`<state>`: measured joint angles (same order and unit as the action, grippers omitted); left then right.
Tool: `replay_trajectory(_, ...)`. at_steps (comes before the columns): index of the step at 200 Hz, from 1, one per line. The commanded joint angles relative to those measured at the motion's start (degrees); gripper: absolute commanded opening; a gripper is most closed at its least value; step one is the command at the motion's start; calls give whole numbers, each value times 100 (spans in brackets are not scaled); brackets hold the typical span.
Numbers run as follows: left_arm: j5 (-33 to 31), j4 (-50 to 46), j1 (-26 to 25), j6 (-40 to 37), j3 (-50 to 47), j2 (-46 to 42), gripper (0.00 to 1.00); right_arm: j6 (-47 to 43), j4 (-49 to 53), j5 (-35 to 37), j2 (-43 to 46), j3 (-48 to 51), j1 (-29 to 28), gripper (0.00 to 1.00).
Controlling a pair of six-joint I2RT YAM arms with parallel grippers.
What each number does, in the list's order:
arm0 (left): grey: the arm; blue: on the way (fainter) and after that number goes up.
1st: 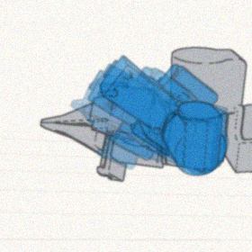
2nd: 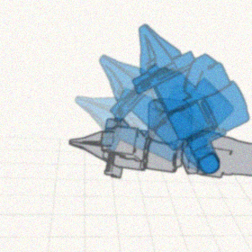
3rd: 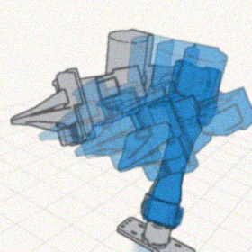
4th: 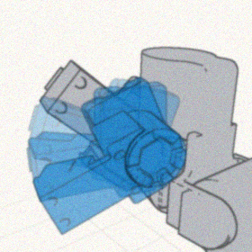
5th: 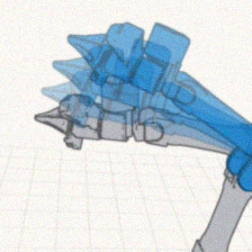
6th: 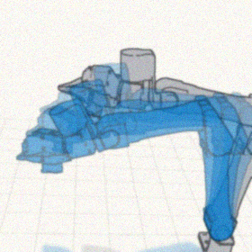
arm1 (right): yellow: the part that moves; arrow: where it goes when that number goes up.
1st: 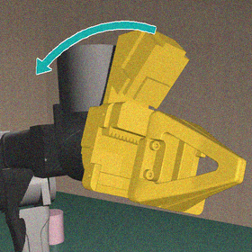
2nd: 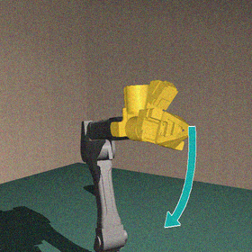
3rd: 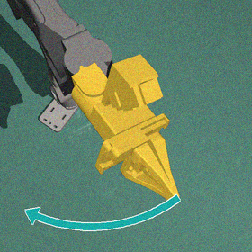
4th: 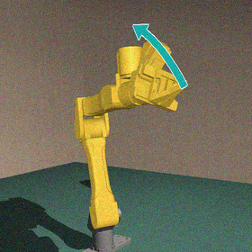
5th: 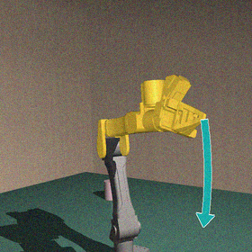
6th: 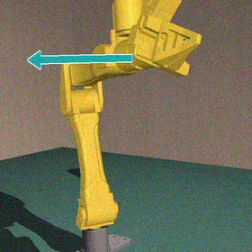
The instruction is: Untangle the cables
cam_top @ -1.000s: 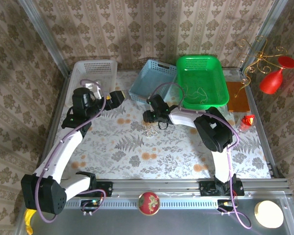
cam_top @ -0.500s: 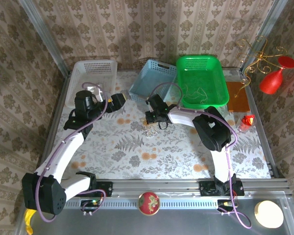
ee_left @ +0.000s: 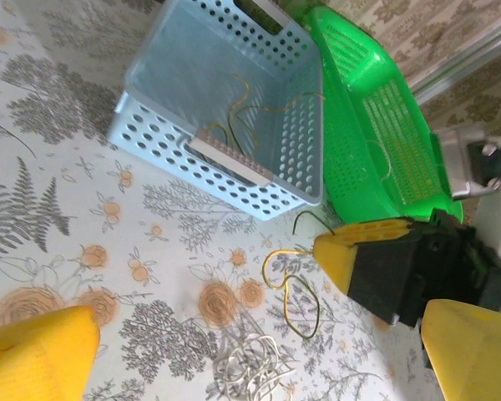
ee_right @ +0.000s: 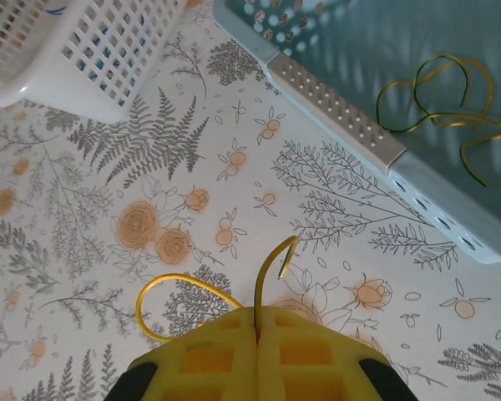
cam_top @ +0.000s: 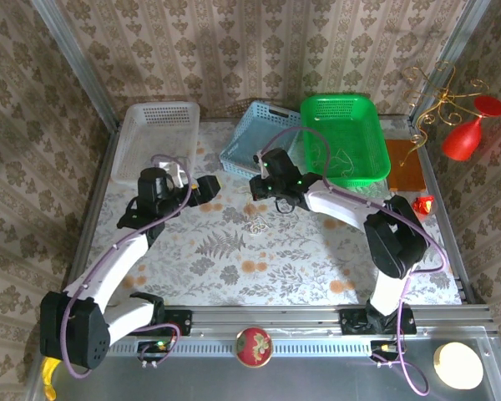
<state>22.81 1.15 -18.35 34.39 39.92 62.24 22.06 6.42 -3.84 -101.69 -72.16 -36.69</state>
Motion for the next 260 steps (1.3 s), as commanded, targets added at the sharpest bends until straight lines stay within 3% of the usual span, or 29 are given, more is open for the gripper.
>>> replay_trajectory(1, 14, 582, -229, 146, -219, 122, 100, 283, -130, -284, 359, 168, -14, 0)
replay_trajectory(19, 5, 959, -436, 228, -356, 268, 100, 507, -257, -450, 578, 293, 11, 0)
replay_trajectory(52, -36, 1855, -735, 595, -607, 555, 88, 818, -418, -628, 929, 454, 72, 0)
replay_trajectory(91, -260, 3334, -1189, 1533, -969, 868, 79, 1360, -781, -843, 1291, 707, 192, 0)
replay_trajectory(154, -874, 5508, -1501, 2860, -1250, 1391, 60, 2127, -1435, -1128, 1489, 991, 344, 0)
replay_trajectory(197, -1096, 6200, -1718, 3198, -1226, 1682, 56, 2510, -1801, -1189, 1503, 1157, 434, 0)
replay_trajectory(260, -1241, 6292, -1879, 3197, -1213, 1783, 53, 2844, -2140, -1269, 1457, 1283, 539, 0)
